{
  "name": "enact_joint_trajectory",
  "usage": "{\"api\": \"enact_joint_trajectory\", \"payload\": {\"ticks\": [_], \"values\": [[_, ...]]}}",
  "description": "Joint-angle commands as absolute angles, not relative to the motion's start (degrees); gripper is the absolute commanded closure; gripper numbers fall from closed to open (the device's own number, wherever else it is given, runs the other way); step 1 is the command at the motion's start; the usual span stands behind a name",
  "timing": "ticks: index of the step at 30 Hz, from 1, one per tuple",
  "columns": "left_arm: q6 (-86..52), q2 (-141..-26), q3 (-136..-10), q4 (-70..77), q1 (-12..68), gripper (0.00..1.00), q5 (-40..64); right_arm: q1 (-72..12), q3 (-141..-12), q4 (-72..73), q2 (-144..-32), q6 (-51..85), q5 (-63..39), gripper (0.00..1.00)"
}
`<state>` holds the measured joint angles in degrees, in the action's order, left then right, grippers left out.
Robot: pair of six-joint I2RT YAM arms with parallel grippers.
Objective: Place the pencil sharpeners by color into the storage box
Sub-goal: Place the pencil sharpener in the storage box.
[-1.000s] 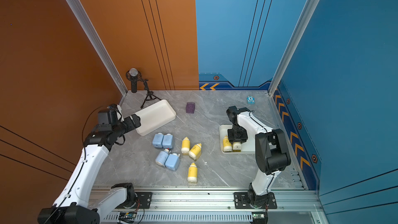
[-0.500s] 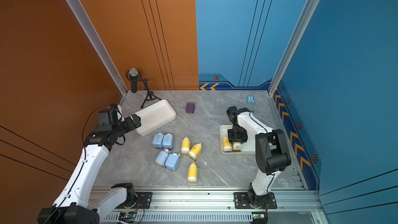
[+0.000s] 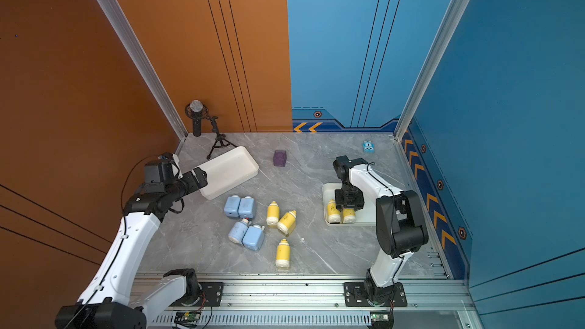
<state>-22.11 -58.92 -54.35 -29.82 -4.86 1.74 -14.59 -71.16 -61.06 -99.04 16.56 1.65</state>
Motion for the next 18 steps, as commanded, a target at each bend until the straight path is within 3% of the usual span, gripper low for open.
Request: {"api": "enact_joint_trajectory", "payload": {"ticks": [1,12,18], "values": [[-21.4,-57.8,-53.7,-30.3,-4.7,0.02,1.5,-14.4,-71.3,-63.2,-96.2,17.7,1.8,0.42],[-21.4,-57.5,-53.7,-30.4,-4.7,0.02,1.3,-18.1,-74.3,-70.5,-84.5,22.9,4.7,0.40],[-21.6,-57.4,-53.8,-30.3,-4.8,0.02,2.0,-32.9,-72.9,-73.6,-74.9,37.7,9.5,0.37]]}}
